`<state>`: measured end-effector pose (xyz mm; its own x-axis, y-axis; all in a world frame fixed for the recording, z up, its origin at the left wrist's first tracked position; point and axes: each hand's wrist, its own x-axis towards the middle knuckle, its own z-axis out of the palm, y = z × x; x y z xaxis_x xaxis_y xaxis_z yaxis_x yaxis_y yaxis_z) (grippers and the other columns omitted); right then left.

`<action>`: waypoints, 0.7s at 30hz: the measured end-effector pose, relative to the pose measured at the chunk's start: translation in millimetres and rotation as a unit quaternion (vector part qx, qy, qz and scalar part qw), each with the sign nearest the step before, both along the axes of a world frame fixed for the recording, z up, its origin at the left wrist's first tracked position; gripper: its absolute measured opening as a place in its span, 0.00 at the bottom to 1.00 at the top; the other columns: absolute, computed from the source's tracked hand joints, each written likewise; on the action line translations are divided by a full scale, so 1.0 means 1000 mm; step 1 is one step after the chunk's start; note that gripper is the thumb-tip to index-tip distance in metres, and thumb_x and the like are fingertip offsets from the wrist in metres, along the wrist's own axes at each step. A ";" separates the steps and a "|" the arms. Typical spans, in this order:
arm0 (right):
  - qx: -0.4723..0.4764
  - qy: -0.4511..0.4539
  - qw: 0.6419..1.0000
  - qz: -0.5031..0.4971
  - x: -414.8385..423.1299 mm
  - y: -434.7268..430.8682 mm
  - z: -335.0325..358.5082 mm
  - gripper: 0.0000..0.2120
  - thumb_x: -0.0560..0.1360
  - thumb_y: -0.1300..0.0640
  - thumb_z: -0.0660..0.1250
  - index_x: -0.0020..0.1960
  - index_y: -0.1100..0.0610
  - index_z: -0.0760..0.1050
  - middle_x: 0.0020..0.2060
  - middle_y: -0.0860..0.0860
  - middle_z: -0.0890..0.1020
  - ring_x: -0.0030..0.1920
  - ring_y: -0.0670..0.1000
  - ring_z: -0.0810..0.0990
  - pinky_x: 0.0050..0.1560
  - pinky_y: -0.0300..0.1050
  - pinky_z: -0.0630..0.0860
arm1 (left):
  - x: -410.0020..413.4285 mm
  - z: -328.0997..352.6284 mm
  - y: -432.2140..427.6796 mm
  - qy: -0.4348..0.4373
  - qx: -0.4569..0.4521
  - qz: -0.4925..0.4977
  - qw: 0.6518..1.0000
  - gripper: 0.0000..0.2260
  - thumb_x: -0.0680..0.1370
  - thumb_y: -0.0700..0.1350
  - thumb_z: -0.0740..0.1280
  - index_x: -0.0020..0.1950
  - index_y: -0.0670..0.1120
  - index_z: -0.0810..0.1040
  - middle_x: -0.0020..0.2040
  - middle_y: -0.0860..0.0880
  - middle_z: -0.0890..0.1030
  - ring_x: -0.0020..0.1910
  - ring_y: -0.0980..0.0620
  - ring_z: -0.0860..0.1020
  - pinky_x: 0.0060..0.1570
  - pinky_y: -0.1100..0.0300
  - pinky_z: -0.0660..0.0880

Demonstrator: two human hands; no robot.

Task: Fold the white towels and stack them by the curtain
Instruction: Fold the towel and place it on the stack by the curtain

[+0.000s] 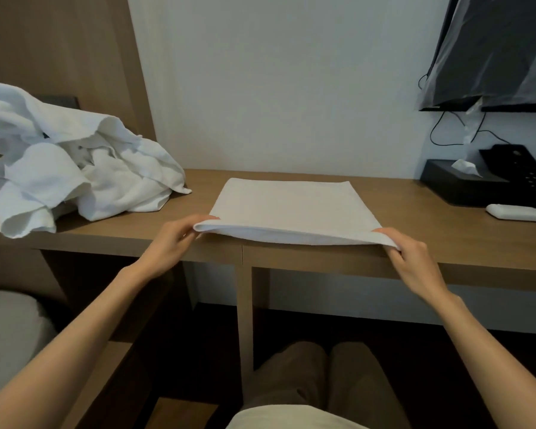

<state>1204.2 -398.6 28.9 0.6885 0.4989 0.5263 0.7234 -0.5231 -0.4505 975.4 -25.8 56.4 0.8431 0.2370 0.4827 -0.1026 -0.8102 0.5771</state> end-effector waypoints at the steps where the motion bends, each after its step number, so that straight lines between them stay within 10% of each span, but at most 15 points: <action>1: 0.049 0.019 0.998 0.018 0.000 0.003 0.003 0.13 0.79 0.62 0.61 0.61 0.52 0.77 0.56 0.48 0.81 0.53 0.45 0.77 0.50 0.39 0.74 | 0.003 0.003 0.002 -0.004 -0.021 0.001 1.000 0.17 0.80 0.36 0.60 0.62 0.55 0.76 0.60 0.59 0.78 0.60 0.61 0.74 0.54 0.77 0.67; 3: 0.143 0.059 0.987 0.044 -0.001 0.009 0.009 0.09 0.79 0.60 0.64 0.55 0.51 0.79 0.50 0.46 0.82 0.47 0.38 0.76 0.47 0.31 0.71 | 0.009 0.010 0.006 -0.026 -0.045 0.010 0.999 0.14 0.81 0.37 0.59 0.60 0.52 0.77 0.58 0.55 0.80 0.57 0.60 0.75 0.51 0.77 0.68; 10: 0.324 0.181 0.929 -0.008 0.004 0.035 0.030 0.05 0.80 0.53 0.59 0.52 0.54 0.71 0.44 0.47 0.76 0.48 0.49 0.76 0.48 0.48 0.75 | 0.027 0.034 0.012 -0.064 -0.101 0.052 0.991 0.10 0.82 0.53 0.56 0.48 0.59 0.76 0.40 0.61 0.77 0.40 0.65 0.73 0.38 0.73 0.69; 17: 0.317 0.093 0.942 -0.060 0.027 0.064 0.051 0.09 0.81 0.51 0.58 0.47 0.56 0.68 0.38 0.46 0.72 0.39 0.42 0.71 0.39 0.33 0.67 | 0.082 0.044 0.013 -0.086 -0.153 0.155 0.972 0.11 0.83 0.51 0.54 0.53 0.47 0.72 0.45 0.53 0.74 0.44 0.59 0.72 0.42 0.61 0.68; 21: 0.263 0.077 0.957 -0.099 0.055 0.080 0.064 0.09 0.82 0.50 0.56 0.49 0.54 0.69 0.42 0.49 0.75 0.42 0.48 0.73 0.41 0.44 0.66 | 0.118 0.051 0.030 -0.068 -0.155 0.197 0.966 0.12 0.83 0.49 0.54 0.51 0.44 0.73 0.45 0.51 0.74 0.48 0.50 0.71 0.42 0.57 0.66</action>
<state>1258.9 -318.9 92.5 0.8317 0.0453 0.5533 0.5375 -0.3153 -0.7821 1093.8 4.3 107.2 0.5922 0.6772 0.4367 0.0868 -0.5925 0.8009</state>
